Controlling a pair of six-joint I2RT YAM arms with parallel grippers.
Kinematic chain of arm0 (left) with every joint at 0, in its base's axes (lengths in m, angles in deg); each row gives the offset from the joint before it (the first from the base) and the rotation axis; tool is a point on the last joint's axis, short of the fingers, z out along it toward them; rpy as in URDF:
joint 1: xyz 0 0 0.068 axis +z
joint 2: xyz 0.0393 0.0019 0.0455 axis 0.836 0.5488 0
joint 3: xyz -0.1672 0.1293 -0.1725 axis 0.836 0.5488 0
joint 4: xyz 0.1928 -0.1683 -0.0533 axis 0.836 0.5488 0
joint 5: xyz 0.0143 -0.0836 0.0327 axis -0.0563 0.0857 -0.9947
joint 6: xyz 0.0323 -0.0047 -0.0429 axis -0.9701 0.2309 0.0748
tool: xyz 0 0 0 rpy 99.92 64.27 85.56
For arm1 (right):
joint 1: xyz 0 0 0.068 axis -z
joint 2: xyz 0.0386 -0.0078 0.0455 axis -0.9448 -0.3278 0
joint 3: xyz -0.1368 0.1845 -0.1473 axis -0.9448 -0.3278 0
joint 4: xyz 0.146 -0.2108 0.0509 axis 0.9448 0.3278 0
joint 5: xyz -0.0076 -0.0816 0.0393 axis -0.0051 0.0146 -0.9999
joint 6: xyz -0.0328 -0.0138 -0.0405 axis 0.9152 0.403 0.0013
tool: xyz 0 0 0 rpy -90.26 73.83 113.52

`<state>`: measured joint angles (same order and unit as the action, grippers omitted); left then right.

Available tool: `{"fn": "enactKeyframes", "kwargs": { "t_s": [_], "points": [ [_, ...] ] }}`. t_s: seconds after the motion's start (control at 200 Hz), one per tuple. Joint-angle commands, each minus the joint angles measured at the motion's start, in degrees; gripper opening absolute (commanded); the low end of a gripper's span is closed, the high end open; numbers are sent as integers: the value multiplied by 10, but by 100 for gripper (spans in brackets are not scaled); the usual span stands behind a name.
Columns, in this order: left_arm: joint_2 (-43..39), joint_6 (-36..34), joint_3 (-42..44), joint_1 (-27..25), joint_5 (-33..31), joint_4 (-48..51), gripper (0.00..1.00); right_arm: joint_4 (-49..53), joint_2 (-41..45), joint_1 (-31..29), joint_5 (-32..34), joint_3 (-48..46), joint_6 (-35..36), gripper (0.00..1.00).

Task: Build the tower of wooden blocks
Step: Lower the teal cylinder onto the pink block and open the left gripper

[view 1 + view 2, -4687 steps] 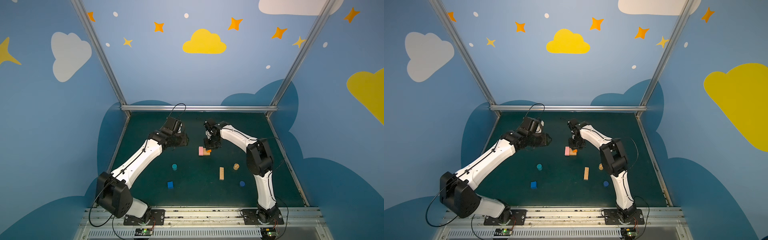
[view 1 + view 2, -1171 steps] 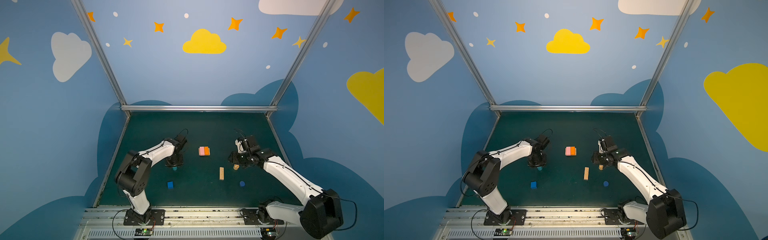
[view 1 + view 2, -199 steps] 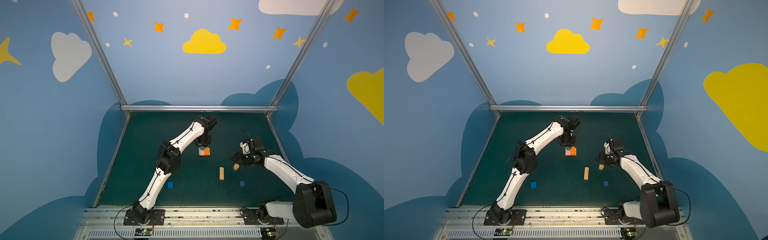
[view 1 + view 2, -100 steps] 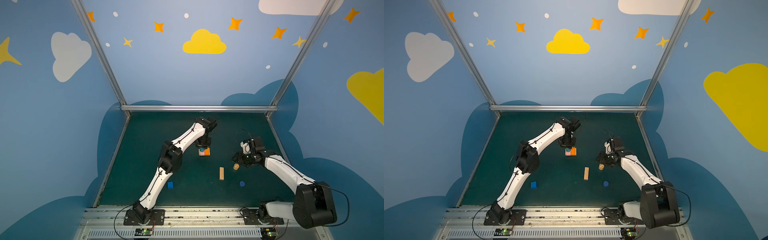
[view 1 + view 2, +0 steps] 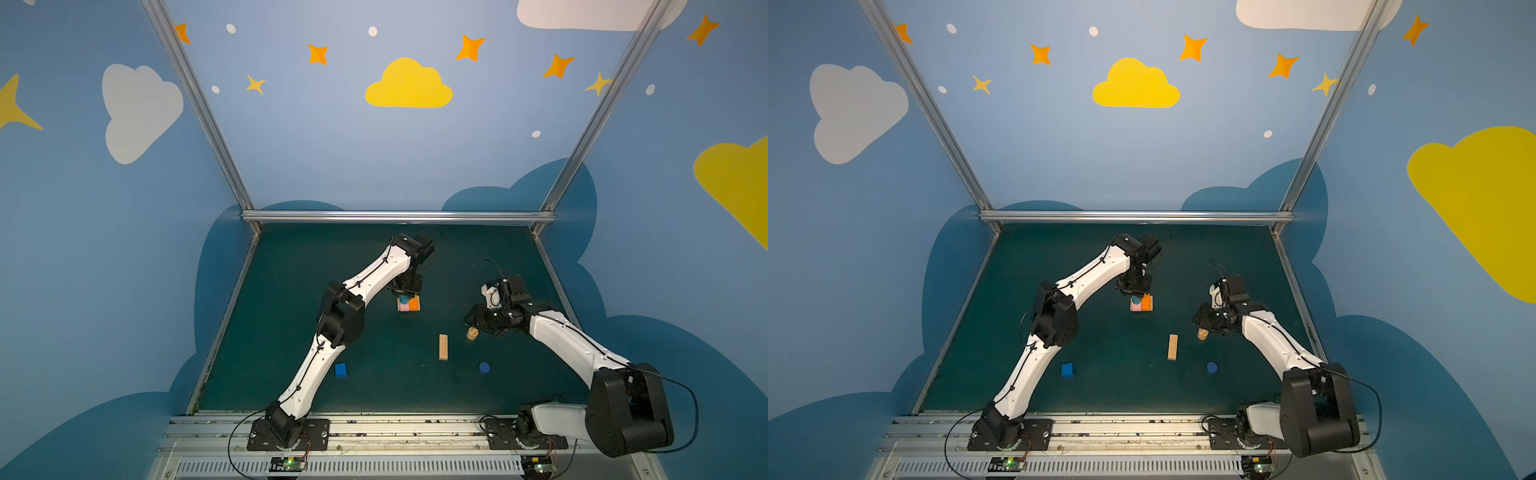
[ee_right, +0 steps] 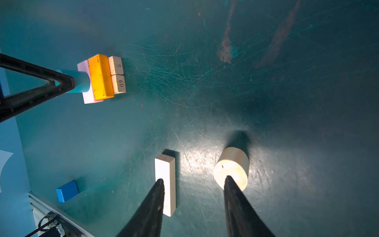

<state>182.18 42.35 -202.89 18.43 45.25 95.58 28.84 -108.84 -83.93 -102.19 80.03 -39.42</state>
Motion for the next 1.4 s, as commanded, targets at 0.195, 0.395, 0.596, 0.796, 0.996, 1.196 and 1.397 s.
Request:
{"fn": "enactKeyframes", "kwargs": {
  "t_s": [0.195,0.395,0.596,0.796,0.996,1.196,1.397],
  "points": [
    [15,-1,-12,0,-7,7,27,0,16,3,-3,-8,2,46],
    [16,0,-13,0,-7,5,29,0,16,4,-3,-9,3,46],
    [19,-1,-15,0,-6,8,32,-1,16,5,-5,-8,3,46],
    [19,-2,-17,0,-7,9,37,-3,14,6,-8,-7,2,46],
    [18,-3,-20,0,-7,10,48,-3,13,6,-11,-6,2,46],
    [14,0,-35,1,-4,9,63,3,15,6,-11,-1,2,48],
    [-16,-4,-43,8,-3,8,73,31,21,6,-4,15,13,61]
  ]
}}
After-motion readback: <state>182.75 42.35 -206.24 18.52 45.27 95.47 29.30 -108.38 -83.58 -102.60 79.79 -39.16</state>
